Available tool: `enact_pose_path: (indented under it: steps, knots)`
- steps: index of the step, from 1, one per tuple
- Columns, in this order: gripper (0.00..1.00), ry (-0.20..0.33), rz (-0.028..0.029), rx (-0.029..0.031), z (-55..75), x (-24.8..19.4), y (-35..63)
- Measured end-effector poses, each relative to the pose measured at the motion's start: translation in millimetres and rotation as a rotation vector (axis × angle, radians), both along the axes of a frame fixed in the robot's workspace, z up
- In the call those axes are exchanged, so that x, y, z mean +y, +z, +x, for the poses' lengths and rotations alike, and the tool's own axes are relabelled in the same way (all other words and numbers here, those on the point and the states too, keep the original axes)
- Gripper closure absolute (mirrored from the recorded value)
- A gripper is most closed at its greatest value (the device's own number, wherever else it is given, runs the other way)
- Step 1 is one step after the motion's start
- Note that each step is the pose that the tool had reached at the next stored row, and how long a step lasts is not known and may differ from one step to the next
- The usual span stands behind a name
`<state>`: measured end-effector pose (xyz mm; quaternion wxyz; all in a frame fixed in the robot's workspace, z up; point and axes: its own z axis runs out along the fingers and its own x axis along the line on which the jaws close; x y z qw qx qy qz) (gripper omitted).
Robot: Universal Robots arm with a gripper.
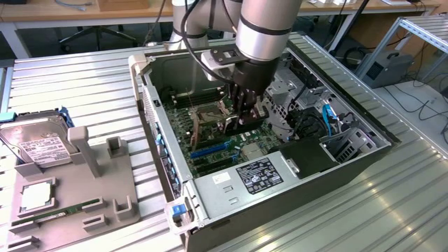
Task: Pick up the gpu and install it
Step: 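Insert the gpu into the slot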
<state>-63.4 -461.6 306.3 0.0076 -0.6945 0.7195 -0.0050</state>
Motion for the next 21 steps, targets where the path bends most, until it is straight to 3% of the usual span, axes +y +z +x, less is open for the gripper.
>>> enact_pose_path:
  steps: [10,21]
  knots:
    - [0.73,0.0,0.0003,0.0001,-14.1,0.9,-19.6]
    - [0.73,0.0,0.0006,0.0,-26.2,0.9,-20.5]
